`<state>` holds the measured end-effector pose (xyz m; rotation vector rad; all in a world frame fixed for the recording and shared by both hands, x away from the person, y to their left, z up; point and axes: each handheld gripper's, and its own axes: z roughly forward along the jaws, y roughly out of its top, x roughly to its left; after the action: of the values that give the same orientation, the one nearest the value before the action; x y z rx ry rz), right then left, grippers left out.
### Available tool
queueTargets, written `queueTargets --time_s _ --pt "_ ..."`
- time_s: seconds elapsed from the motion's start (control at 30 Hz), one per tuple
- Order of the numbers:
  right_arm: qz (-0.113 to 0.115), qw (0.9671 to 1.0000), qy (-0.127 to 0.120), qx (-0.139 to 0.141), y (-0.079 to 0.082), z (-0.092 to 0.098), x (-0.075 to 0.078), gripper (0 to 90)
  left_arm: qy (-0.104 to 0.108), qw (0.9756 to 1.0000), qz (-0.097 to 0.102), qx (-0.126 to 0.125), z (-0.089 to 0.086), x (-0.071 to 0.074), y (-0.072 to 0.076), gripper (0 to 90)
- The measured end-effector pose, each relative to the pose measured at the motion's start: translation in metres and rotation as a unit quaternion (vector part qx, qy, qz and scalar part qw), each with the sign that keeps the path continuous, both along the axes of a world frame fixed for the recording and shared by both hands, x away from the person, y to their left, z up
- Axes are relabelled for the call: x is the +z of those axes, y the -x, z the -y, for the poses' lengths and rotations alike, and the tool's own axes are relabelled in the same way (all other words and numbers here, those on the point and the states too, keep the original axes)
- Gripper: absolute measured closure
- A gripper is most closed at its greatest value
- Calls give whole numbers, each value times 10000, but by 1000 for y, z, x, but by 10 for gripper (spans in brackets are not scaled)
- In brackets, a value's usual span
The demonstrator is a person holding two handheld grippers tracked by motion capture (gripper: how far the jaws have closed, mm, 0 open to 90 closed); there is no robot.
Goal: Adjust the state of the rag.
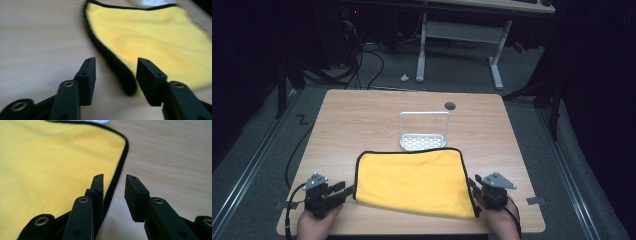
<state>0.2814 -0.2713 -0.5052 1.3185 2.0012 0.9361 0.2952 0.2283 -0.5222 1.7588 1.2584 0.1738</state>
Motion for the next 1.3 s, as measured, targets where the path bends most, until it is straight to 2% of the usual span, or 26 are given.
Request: queueTargets --time_s 0.03,0.07,0.13,0.2,0.3,0.33,0.43,0.47,0.5,0.53,0.6,0.67,0.73,0.8,0.83,0.9,0.93,1.0,1.07,1.17,1.23,1.3 --pt "-7 10000 39 79 6 -1 -1 684 -58 9999 50 -108 5 1 8 473" --pt "-41 9999 50 151 14 -3 -2 674 -225 9995 95 -205 11 0 16 458" --pt "-108 9995 45 306 28 -6 -5 645 -337 9990 -11 -291 18 -4 22 433" --pt "-165 9989 -10 431 38 -8 -6 610 -364 9986 -120 -359 25 -10 23 420" --pt "-299 9982 12 521 48 -11 -9 561 -405 9986 -70 -323 31 -11 19 430" --pt "-335 9981 58 517 49 -10 -11 555 -395 9987 -72 -308 32 -11 18 469" --pt "-615 9971 97 437 47 -7 -17 556 -320 9987 -110 -385 36 -13 13 668" --pt "-717 9962 5 485 44 -5 -19 613 -328 9985 -91 -424 37 -13 13 740" --pt "-762 9957 -50 515 44 -5 -18 719 -318 9984 -57 -459 38 -12 13 804" --pt "-729 9958 -1 546 45 -6 -17 799 -285 9983 3 -511 39 -9 14 848" --pt "-543 9966 226 572 48 -11 -12 834 -297 9979 109 -565 39 -2 17 871" --pt "-370 9974 111 601 52 -13 -5 835 -205 9972 267 -662 36 12 21 877" --pt "-184 9980 58 609 52 -14 4 833 -169 9964 341 -756 33 26 18 876" --pt "-53 9982 -13 599 44 -15 16 832 -189 9964 323 -761 29 36 7 875" --pt "-18 9983 -92 580 37 -15 22 832 -171 9966 305 -750 27 41 -4 875" --pt "102 9986 -180 491 19 -17 33 832 -192 9970 226 -715 24 47 -22 875" --pt "126 9986 -172 493 11 -18 36 832 -130 9975 99 -691 24 48 -38 875" --pt "79 9991 -231 356 -14 -21 40 832 -231 9980 -18 -581 24 47 -61 875" --pt "-9 9996 -176 219 -38 -22 37 832 -347 9981 -183 -467 25 40 -85 875" --pt "-255 9996 -78 17 -68 -22 23 830 -428 9977 -413 -315 29 25 -108 874" --pt "-463 9989 -21 -74 -84 -21 9 826 -581 9969 -514 -163 32 13 -119 871" --pt "-608 9980 39 -167 -94 -21 -3 809 -501 9969 -600 -10 32 3 -124 857"
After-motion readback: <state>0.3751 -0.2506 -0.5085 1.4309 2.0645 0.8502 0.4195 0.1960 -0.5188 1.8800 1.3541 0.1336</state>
